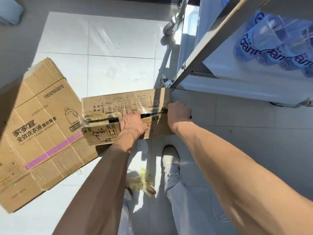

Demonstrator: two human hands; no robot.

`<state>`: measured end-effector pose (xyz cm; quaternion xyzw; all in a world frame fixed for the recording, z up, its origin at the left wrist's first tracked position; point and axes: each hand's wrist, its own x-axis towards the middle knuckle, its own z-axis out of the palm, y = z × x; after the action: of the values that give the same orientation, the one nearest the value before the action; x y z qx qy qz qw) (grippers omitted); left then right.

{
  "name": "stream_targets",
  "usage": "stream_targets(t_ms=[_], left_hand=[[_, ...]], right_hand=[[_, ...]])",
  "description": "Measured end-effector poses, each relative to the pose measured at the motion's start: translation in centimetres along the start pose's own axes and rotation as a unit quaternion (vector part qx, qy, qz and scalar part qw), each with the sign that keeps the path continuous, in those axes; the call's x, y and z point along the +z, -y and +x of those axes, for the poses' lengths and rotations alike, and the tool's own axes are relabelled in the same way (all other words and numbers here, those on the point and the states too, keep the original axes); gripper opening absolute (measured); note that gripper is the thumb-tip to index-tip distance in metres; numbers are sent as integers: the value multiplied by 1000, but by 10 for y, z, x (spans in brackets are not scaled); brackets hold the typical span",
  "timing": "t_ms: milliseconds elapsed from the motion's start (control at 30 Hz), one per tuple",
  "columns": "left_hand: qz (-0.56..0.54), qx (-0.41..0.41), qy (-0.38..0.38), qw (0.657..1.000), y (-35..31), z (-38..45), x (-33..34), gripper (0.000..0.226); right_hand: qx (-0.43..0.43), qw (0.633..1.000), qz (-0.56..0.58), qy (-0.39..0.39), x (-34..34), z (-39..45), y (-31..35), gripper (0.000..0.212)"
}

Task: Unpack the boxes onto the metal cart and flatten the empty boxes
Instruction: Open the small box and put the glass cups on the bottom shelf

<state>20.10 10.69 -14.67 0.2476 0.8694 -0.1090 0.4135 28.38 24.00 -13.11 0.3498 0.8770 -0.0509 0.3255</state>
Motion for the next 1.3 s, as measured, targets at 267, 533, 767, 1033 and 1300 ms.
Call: stream_targets(t_ms=[267, 533, 767, 1033, 1300], left_hand=[[-42, 23, -56, 997, -5, -22, 34, 36], [-57, 43, -44, 996, 3, -35, 29, 29], [-162, 37, 351, 921, 19, -57, 63, 68], [-724, -203, 41, 658, -7, -17, 45, 9], [-859, -114, -28, 499, -20, 6, -19, 30]], right_hand=[[242, 898, 366, 26, 41, -30, -24, 21], [198, 906, 374, -1, 64, -40, -37, 17], [236, 860, 452, 6, 62, -41, -31, 16], [315, 793, 519, -57, 65, -24, -29, 16], [313, 790, 527, -28, 72, -20, -8, 13]])
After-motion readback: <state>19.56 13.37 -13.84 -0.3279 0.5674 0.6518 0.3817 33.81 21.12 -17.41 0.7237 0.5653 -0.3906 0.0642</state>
